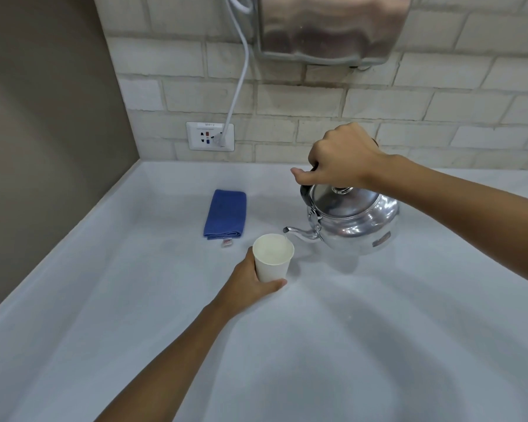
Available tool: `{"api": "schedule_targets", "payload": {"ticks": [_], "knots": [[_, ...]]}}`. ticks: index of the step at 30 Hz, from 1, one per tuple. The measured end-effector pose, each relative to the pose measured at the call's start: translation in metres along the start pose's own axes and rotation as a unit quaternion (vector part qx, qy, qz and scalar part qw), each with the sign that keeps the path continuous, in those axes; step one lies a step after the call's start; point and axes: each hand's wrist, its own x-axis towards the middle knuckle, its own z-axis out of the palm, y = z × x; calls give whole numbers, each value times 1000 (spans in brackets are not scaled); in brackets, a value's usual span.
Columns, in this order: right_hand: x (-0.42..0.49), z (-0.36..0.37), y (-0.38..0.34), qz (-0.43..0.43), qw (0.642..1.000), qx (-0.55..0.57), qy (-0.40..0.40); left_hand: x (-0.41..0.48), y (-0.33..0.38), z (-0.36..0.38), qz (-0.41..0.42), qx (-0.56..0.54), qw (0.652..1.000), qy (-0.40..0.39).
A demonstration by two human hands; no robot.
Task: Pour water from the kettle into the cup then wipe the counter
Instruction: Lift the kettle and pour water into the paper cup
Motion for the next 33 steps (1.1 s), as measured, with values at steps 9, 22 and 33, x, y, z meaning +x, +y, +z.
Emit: {"api": "schedule_targets", "payload": {"ticks": [9, 22, 33], "knots": [[1, -5, 0, 2, 1000, -14, -9, 1, -1, 1, 6, 10, 1000, 5], [3, -11, 2, -6, 1000, -24, -17, 1, -2, 2, 12, 9, 1000, 0], [5, -13, 2, -16, 999, -31, -19, 2, -5, 2, 10, 8, 1000, 3]]}}
